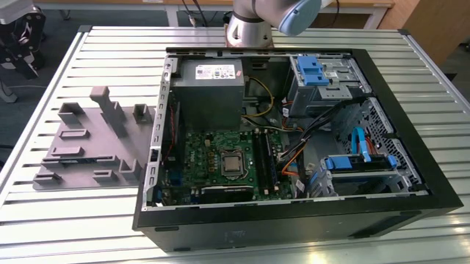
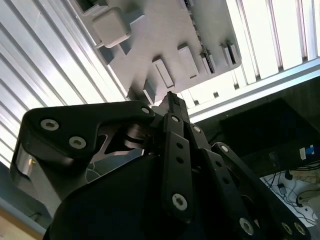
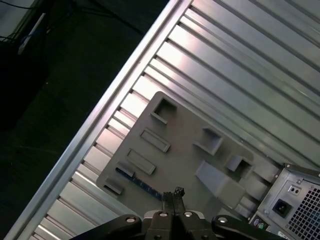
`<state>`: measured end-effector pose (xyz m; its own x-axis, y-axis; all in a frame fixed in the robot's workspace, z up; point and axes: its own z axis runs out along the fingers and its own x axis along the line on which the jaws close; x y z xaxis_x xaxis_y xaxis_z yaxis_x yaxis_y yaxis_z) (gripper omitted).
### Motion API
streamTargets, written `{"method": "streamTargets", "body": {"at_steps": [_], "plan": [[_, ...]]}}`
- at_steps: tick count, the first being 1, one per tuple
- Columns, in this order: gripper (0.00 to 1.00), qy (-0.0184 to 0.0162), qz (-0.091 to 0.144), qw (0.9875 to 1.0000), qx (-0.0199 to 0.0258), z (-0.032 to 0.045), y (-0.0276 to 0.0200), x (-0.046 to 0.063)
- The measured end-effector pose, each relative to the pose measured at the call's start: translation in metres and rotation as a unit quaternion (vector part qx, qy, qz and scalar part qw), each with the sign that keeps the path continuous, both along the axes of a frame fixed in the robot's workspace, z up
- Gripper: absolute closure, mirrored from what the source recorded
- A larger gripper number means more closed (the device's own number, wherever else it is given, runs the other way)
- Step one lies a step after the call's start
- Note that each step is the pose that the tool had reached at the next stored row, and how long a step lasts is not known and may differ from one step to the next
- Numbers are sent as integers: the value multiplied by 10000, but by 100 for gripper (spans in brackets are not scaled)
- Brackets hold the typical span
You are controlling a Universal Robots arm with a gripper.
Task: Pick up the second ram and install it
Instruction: 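Pick up the second ram and move it above second insertion slot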
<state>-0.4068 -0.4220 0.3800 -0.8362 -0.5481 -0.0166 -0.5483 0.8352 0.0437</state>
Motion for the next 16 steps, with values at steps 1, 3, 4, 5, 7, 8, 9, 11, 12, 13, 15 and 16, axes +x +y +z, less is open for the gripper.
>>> {"method": "streamTargets", "body": {"at_steps": [1,3,4,5,7,8,9,11,12,13,15,16], "plan": [[89,0,20,10000,0,0,0,0],[89,0,65,10000,0,0,0,0],[89,0,82,10000,0,0,-1,0],[89,0,97,10000,0,1,-2,0],[89,0,135,9999,0,0,-6,0],[89,0,162,9999,0,0,-7,0],[89,0,199,9998,0,0,-8,0],[89,0,311,9995,0,0,-9,-1],[89,1,373,9993,0,0,-9,-1],[89,0,444,9990,0,-1,-10,-1],[89,-1,597,9982,0,-4,-10,-1],[89,-1,676,9977,0,-4,-10,-1]]}}
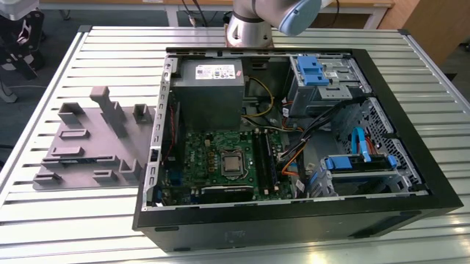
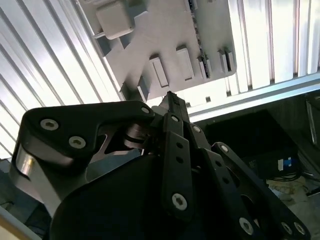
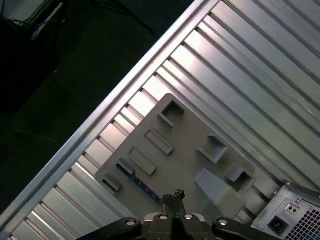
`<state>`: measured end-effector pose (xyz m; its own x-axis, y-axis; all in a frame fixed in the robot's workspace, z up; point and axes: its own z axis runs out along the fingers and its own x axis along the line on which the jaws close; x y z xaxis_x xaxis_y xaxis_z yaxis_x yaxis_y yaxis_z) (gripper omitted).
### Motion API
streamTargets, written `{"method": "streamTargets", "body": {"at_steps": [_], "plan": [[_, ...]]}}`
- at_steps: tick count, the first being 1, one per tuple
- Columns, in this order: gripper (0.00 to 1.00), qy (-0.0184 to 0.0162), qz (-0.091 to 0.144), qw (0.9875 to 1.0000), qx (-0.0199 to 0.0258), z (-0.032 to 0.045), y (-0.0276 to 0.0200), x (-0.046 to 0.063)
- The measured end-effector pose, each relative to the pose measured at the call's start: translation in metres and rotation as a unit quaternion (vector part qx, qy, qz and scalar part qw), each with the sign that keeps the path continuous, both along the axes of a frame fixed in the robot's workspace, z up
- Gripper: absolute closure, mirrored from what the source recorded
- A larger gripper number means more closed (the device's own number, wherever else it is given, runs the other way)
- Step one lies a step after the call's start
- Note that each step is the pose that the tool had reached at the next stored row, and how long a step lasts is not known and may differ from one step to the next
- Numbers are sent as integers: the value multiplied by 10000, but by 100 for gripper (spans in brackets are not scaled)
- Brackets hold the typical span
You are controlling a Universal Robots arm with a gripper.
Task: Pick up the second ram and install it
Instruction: 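Pick up the second ram and move it above second insertion slot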
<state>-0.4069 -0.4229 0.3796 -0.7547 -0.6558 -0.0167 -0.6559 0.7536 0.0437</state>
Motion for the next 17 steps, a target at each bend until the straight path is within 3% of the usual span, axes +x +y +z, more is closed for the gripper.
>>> {"method": "streamTargets", "body": {"at_steps": [9,17], "plan": [[89,1,619,9981,-1,-2,0,-3],[89,1,703,9975,0,-2,0,-7]]}}
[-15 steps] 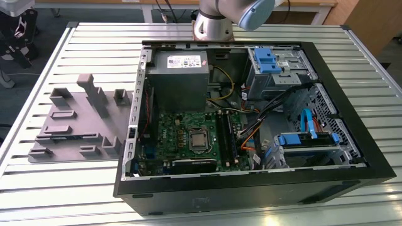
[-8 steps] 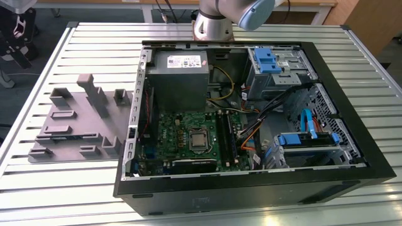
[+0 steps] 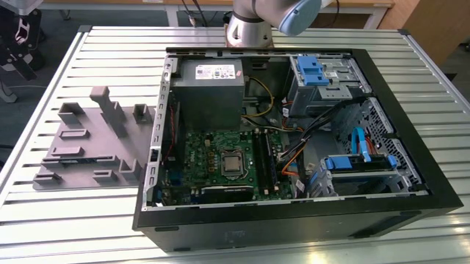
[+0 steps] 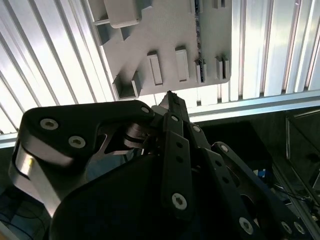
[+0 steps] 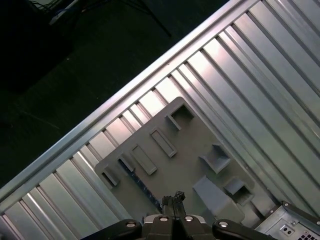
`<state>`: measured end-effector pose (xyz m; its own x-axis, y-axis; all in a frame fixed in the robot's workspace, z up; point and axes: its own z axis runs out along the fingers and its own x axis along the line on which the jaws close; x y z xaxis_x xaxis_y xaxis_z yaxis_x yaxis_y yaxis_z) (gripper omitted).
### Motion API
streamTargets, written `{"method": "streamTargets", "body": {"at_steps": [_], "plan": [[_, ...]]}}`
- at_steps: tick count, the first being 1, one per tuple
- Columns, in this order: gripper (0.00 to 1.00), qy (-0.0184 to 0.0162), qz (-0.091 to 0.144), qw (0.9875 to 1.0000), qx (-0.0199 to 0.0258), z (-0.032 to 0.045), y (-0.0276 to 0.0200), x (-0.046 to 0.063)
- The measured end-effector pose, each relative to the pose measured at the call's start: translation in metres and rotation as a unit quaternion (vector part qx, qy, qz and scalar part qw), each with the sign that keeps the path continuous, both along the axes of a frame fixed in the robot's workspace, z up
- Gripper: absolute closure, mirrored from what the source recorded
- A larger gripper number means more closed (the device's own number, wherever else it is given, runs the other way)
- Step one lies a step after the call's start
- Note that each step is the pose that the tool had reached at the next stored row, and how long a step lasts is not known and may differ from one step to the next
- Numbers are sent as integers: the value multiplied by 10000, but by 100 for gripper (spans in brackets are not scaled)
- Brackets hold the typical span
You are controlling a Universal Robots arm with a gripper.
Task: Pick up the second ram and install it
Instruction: 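Pick up the second ram and move it above second insertion slot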
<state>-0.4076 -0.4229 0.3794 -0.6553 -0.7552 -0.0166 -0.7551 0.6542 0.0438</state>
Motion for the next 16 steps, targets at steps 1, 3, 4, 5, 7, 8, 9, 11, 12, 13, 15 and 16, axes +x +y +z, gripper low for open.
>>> {"method": "streamTargets", "body": {"at_steps": [1,3,4,5,7,8,9,11,12,13,15,16], "plan": [[89,0,1,10000,0,0,0,0],[89,0,9,10000,0,0,0,0],[89,0,20,10000,0,0,0,0],[89,0,36,10000,0,0,0,0],[89,0,91,10000,0,0,0,0],[89,-1,126,9999,0,-1,0,0],[89,0,159,9999,0,0,0,0],[89,-1,230,9997,0,0,0,0],[89,-1,266,9996,0,-1,0,0],[89,0,319,9995,0,0,0,0],[89,0,415,9991,0,0,0,0],[89,0,468,9989,0,0,-1,-1]]}}
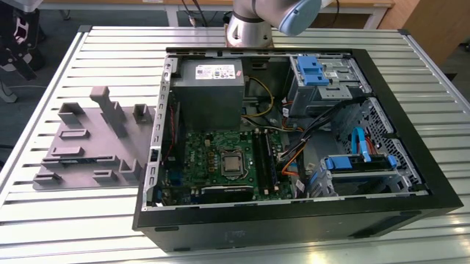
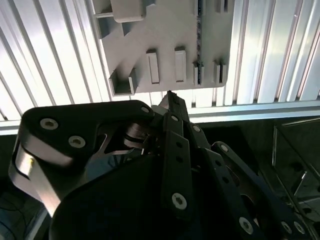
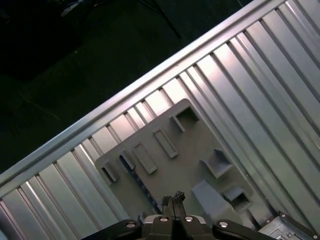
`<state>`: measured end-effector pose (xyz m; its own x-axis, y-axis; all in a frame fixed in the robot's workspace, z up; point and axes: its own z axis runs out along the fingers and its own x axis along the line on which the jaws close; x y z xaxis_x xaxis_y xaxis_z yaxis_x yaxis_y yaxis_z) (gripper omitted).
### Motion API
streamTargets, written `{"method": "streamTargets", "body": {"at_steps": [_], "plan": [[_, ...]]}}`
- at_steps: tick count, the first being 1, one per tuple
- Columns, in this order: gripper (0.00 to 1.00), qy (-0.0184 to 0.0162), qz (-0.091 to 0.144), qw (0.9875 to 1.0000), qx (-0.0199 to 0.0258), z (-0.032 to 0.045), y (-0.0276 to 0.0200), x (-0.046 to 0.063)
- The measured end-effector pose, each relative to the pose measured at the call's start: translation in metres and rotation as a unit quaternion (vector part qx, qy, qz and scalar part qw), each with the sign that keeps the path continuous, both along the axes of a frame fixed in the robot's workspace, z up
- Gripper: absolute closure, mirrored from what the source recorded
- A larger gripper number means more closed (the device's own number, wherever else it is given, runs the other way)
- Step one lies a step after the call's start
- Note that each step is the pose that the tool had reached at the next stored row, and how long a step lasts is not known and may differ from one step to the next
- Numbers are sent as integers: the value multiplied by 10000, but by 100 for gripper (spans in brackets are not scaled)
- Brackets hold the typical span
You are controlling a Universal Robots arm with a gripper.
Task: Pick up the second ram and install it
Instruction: 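Pick up the second ram and move it above second insertion slot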
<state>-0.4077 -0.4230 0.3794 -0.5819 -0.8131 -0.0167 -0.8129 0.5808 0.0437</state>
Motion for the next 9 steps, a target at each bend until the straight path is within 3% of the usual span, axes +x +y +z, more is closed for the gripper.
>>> {"method": "streamTargets", "body": {"at_steps": [5,9], "plan": [[89,0,359,9994,0,-1,-1,-1],[89,0,687,9976,0,-3,-1,-3]]}}
